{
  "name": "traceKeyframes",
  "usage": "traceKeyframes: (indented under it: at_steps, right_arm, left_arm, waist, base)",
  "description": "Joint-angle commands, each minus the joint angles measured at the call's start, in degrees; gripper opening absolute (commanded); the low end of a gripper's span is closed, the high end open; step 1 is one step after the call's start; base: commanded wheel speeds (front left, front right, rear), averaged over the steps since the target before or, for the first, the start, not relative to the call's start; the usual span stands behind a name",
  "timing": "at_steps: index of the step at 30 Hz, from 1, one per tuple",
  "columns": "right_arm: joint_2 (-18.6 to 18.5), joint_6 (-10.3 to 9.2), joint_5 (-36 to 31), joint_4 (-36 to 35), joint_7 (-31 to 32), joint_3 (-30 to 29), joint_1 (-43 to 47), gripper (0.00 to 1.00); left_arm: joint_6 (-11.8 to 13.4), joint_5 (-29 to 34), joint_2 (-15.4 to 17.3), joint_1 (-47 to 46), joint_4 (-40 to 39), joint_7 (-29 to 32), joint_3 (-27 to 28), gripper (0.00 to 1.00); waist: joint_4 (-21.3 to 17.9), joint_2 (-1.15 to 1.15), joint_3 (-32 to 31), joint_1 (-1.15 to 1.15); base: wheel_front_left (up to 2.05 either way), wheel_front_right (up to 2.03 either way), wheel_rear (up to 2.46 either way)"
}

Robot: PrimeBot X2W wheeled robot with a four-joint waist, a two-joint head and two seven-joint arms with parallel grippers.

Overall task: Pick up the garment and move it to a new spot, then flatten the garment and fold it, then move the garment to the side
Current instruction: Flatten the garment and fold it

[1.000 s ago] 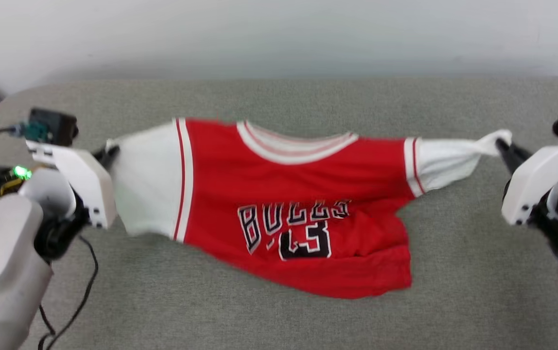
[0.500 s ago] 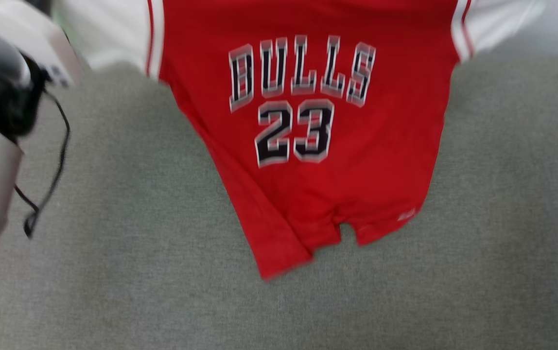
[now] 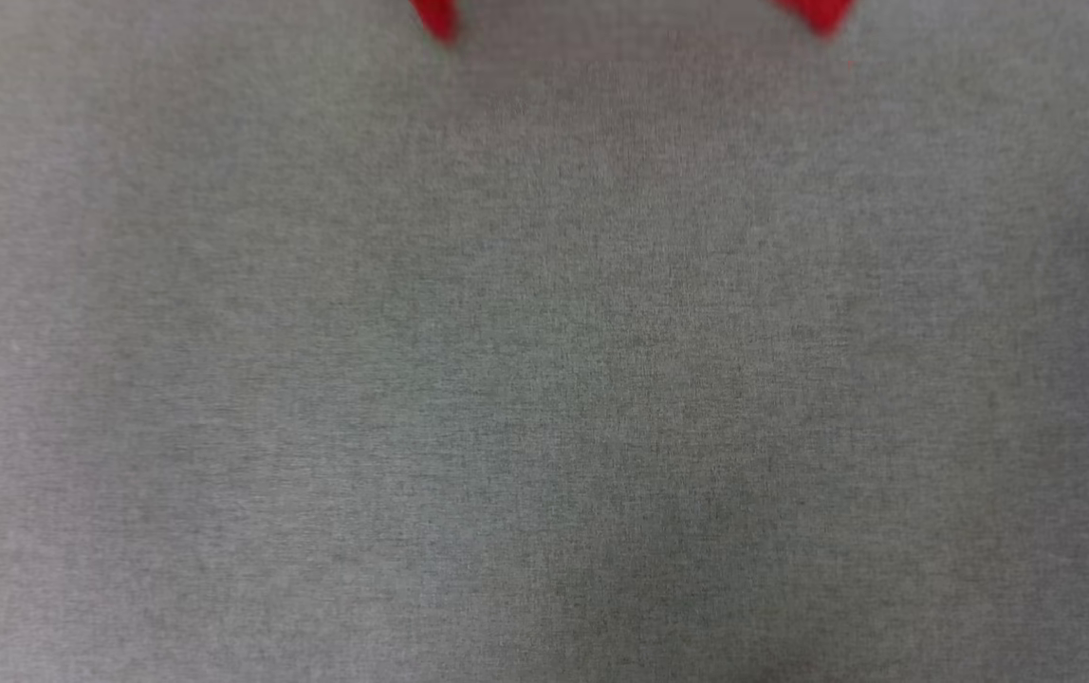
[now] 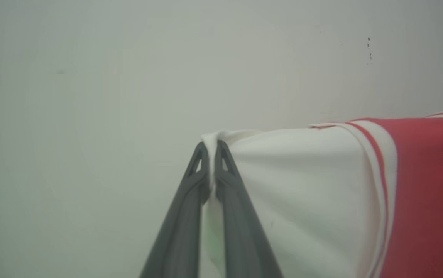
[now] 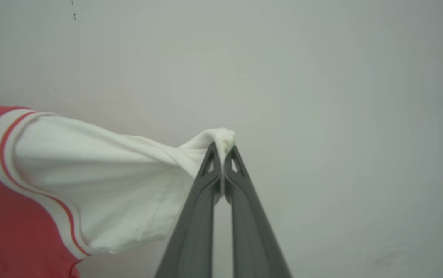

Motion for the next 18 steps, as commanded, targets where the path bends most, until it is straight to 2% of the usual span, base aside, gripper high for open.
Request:
traceKeyframes:
  at_steps: [1,5,18]
  right_arm:
    - [0.7,-0.08,-0.8,0.3,-1.3,0.3,-2.1,0.0]
    - [2.2,-0.08,-0.6,1.7,-2.9,2.0,-5.0,0.0]
    - [3.6,-0.07,2.0,8.3,-5.3,7.6,-5.3,0.0]
  left_arm:
    - [-0.4,0.4,0.6,-2.0,0.8,-0.8,0.2,0.0]
    - [-1.3,0.4,1.0,-5.0,2.0,-1.8,0.5,0.0]
    - [-2.3,-2.1,-1.6,-0.6,6.3,-2.7,0.0,0.0]
  waist:
    - [-0.7,0.0,2.4,-0.01]
    - [-1.6,0.0,4.7,-0.01]
    - [-1.0,0.0,9.6,-0.01]
  base:
    - [0.0,0.0,0.0]
    - [0.0,0.0,0.0]
    - [0.0,0.0,0.0]
